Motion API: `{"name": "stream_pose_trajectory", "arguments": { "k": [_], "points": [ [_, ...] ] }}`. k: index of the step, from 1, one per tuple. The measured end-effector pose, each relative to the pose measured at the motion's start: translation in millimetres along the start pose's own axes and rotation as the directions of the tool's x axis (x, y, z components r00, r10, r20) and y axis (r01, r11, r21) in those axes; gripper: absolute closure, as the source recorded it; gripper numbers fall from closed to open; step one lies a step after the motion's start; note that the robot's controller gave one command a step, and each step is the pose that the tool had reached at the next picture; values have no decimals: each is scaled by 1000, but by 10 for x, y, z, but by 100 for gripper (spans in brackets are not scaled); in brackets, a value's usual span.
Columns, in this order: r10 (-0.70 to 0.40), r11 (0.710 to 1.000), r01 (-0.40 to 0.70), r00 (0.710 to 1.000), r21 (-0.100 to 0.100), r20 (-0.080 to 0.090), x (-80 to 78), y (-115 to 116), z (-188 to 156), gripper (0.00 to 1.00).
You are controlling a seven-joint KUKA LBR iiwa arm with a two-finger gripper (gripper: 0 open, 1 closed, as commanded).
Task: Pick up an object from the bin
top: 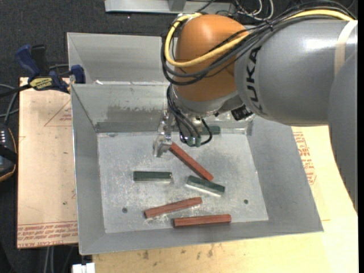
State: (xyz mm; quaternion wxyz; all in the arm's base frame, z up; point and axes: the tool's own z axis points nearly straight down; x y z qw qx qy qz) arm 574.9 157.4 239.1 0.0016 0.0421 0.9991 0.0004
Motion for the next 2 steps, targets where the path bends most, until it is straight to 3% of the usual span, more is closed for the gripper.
{"name": "stream_pose_trajectory", "arguments": {
  "k": [1, 2],
  "points": [
    [1, 1000, -1, 1000, -5, 12, 0, 13, 6, 100],
    [110, 994, -110, 994, 2, -5, -111, -514, 1193, 0]
  ]
}}
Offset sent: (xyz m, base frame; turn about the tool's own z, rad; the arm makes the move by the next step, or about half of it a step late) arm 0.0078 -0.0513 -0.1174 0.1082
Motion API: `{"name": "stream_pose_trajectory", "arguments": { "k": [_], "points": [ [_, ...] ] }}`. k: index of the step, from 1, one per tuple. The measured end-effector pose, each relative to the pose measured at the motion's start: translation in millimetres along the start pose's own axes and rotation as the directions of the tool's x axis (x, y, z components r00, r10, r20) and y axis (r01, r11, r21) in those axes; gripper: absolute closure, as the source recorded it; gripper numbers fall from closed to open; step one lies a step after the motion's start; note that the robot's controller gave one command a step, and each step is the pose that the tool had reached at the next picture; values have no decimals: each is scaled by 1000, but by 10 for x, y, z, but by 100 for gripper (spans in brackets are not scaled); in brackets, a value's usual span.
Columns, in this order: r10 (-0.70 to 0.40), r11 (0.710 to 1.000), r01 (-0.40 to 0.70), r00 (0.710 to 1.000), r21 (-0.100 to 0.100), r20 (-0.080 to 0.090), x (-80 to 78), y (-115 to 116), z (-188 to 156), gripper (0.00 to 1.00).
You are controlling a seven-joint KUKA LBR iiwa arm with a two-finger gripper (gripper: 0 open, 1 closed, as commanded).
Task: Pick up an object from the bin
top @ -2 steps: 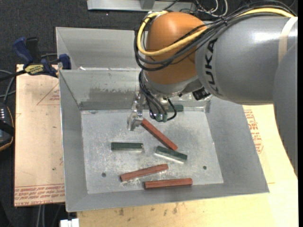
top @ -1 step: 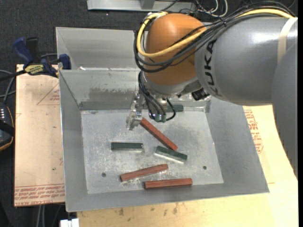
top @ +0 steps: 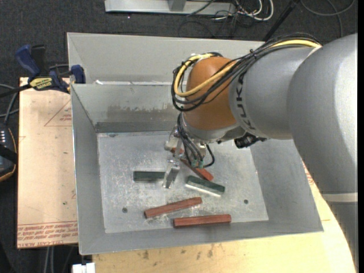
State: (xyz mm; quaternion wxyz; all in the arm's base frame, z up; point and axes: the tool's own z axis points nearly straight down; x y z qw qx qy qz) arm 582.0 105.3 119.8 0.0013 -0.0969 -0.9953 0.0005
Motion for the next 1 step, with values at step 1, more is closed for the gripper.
{"name": "stream_pose_trajectory", "arguments": {
  "k": [1],
  "points": [
    [-1, 1000, 1, 1000, -2, 3, -7, 12, -14, 0]
  ]
}}
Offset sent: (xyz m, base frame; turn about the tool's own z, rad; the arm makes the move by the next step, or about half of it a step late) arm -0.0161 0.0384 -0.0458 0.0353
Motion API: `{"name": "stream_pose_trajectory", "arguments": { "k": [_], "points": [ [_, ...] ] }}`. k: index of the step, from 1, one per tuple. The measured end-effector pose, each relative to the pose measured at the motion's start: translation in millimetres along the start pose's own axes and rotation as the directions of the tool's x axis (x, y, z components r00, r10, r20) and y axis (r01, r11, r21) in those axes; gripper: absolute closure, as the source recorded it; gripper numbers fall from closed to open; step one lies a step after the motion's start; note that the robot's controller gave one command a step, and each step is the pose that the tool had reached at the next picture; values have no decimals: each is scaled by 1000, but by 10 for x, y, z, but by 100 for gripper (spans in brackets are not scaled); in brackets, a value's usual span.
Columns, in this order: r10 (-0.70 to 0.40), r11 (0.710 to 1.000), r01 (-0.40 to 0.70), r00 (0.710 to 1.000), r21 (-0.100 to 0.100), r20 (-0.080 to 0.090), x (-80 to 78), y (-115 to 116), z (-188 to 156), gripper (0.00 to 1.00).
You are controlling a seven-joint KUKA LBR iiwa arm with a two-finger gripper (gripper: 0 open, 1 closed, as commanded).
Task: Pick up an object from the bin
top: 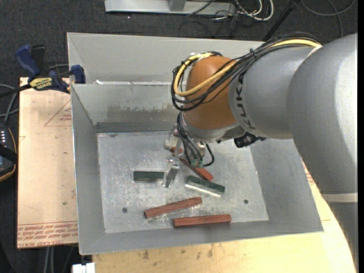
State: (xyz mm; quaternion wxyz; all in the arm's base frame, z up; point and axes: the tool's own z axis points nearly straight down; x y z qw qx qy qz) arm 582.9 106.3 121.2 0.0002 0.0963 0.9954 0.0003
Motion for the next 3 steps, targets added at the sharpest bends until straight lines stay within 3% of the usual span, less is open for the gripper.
{"name": "stream_pose_trajectory", "arguments": {
  "k": [1, 2, 3],
  "points": [
    [37, 999, -37, 999, -9, 18, 186, 359, 413, 100],
    [37, 999, -37, 999, -9, 18, 185, 359, 413, 100],
    [11, 1000, -11, 1000, -1, 3, 322, 282, -1092, 100]
  ]
}}
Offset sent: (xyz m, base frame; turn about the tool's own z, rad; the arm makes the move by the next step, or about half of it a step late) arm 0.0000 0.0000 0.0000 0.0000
